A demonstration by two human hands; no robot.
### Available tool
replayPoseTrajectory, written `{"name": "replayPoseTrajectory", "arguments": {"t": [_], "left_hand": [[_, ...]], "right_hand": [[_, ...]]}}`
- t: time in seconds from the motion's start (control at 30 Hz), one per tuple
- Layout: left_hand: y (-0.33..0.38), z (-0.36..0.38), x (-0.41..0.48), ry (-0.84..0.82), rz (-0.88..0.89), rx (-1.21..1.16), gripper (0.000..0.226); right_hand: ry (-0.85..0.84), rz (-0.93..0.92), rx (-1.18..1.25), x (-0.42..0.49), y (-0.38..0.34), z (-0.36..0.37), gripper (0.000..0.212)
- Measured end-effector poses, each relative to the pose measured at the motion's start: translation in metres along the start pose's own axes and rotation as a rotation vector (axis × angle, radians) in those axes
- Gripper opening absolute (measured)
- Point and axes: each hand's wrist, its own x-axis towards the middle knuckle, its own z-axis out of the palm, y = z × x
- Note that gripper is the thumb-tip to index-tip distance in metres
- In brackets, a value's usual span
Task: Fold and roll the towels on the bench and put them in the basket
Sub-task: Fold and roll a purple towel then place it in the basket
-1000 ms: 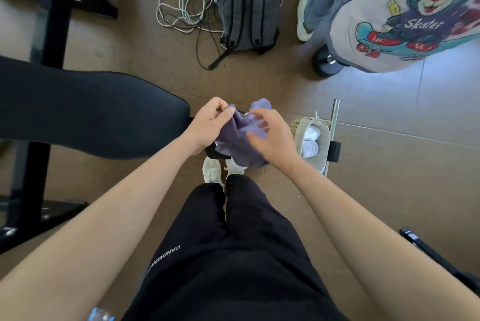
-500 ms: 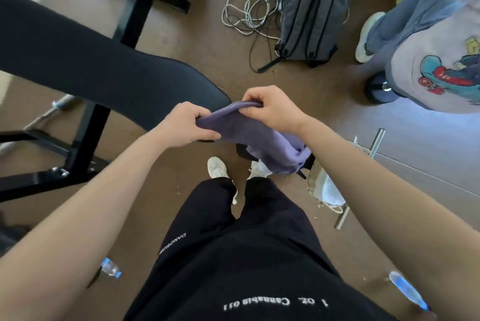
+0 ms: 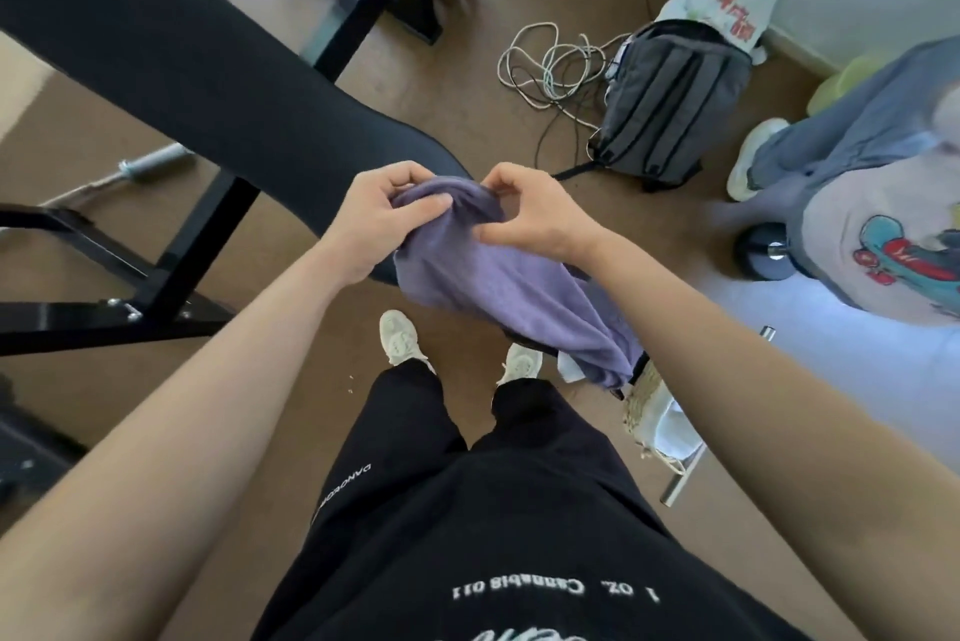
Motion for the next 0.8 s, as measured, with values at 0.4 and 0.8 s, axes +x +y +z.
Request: {"name": "replayPoseTrajectory", "arguments": {"t": [0.4, 0.8], "left_hand": [[-0.047, -0.099, 0.005, -0.126, -0.294, 0.094, 0.024], [-0.099, -0.141, 0.014, 0.013, -0.294, 0.367, 0.02]], "right_hand": [[0.095, -0.058, 0.128, 0.098, -0.092, 0.054, 0.019], [0.263, 0.255, -0.077, 0.121, -0.016, 0.038, 0.022]]}}
